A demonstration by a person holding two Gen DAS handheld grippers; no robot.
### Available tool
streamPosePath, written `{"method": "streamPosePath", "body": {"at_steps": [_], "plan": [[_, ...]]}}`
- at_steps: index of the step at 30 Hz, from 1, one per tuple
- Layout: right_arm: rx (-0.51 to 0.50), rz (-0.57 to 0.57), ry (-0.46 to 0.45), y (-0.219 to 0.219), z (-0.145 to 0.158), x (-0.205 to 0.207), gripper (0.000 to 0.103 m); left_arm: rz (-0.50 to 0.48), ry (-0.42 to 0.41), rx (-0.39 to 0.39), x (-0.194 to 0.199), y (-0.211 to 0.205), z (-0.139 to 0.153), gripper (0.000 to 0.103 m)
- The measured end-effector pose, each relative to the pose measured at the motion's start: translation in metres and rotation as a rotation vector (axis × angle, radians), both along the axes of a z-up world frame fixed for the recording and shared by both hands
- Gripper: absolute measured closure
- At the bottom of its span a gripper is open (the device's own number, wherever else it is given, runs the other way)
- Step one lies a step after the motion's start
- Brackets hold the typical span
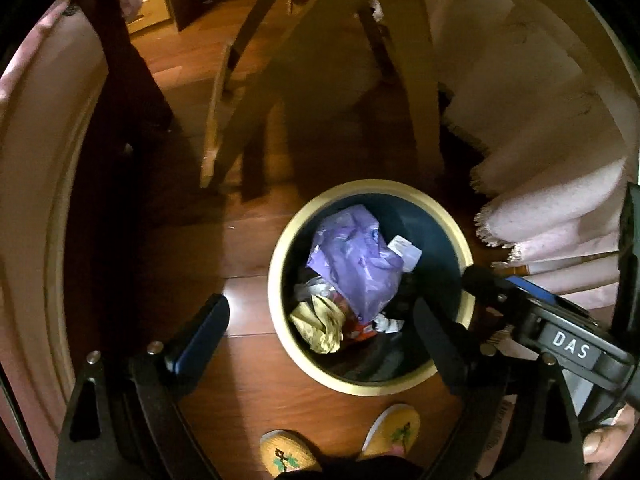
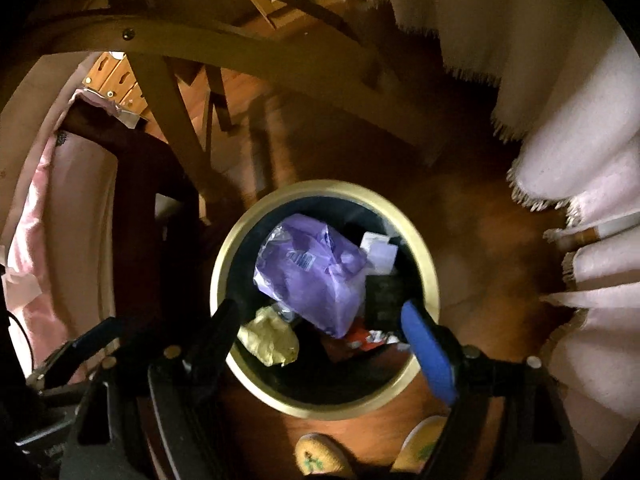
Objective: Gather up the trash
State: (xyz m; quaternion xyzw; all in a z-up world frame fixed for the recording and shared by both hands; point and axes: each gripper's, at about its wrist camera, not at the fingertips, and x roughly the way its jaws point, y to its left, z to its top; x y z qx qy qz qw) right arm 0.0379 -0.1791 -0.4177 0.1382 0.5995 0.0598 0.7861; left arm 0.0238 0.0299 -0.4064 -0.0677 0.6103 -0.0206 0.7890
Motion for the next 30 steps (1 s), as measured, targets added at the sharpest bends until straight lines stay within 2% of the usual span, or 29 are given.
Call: {"method": "streamPosePath", "body": {"at_steps": [6,13,24,30], "plan": [[-0.048,0.017,-0.027,0.003,0.015,-0.011,0.020,0.042,-0.020,0.025,-0.005,0.008,0.011,0.010],[-0.054,0.008,-0.062,0.009,0.049,-0.022,0.020,0.069,-0.049,0.039,-0.014,0.014,0.047,0.010],[-0.066,-0.002,-0.061,0.018,0.128,-0.039,0.020,0.075,-0.064,0.042,-0.028,0.019,0.133,0.010],[-0.078,-0.004,-0.074,0.023,0.184,-0.048,0.020,0.081,-0.073,0.054,-0.033,0.022,0.188,0.010]]}}
